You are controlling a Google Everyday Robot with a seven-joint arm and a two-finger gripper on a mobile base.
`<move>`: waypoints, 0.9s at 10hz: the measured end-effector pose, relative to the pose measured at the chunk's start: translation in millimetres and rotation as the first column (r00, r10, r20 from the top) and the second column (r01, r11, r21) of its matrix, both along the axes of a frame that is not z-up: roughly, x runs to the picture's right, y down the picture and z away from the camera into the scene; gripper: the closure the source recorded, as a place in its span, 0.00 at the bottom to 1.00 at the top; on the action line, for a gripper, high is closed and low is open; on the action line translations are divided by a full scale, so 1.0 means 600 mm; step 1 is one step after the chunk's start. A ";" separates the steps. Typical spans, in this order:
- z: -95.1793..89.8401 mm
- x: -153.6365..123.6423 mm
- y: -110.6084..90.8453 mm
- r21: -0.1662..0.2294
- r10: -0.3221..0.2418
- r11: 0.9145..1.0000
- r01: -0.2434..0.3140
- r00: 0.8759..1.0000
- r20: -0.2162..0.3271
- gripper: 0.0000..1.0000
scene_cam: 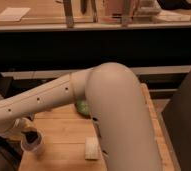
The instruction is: Place the eraser in the ceramic cup
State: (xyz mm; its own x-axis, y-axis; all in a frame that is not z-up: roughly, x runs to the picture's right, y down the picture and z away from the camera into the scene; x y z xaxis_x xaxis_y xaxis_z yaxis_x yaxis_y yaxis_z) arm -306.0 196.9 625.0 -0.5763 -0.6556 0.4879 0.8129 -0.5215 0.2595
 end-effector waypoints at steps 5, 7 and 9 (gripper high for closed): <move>0.002 0.002 0.004 -0.005 -0.002 1.000 0.002 1.000 -0.004 0.66; 0.002 0.002 0.004 -0.007 -0.002 1.000 0.002 1.000 -0.006 0.61; 0.002 0.003 0.005 -0.009 -0.002 1.000 0.002 1.000 -0.008 0.61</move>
